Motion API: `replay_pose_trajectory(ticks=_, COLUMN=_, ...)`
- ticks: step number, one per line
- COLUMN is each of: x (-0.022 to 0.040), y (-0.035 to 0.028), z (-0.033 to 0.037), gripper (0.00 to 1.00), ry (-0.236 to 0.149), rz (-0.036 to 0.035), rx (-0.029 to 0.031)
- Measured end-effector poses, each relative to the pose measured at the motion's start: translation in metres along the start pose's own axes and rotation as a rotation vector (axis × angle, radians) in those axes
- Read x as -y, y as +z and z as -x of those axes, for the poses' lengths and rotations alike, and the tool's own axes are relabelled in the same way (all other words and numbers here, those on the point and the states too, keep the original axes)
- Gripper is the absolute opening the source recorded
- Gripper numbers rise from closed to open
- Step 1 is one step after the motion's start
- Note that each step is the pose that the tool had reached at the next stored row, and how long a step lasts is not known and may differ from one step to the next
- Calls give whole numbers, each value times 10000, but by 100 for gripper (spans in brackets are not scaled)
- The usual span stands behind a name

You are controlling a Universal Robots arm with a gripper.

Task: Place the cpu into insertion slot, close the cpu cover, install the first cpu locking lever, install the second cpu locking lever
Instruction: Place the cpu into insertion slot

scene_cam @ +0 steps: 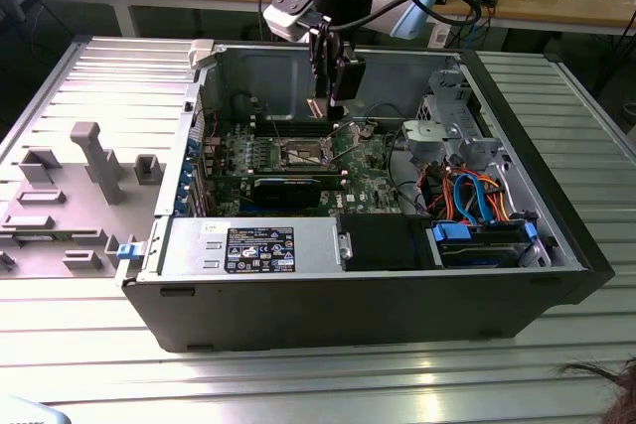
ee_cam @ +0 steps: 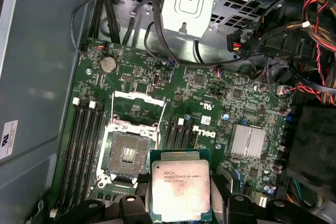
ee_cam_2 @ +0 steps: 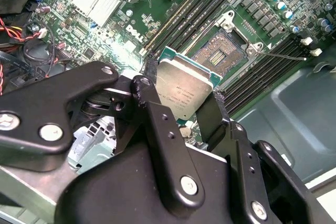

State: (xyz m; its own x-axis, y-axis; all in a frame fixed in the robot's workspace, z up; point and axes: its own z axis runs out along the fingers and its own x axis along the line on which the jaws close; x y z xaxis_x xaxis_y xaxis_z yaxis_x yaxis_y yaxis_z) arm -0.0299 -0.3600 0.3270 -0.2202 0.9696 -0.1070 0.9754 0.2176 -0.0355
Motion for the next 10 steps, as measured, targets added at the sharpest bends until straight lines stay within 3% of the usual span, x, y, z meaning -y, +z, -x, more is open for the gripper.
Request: replay_pose_trajectory(ticks=10, x=0, y=4, z=0, gripper=55, ry=83, rz=-9, rx=-3)
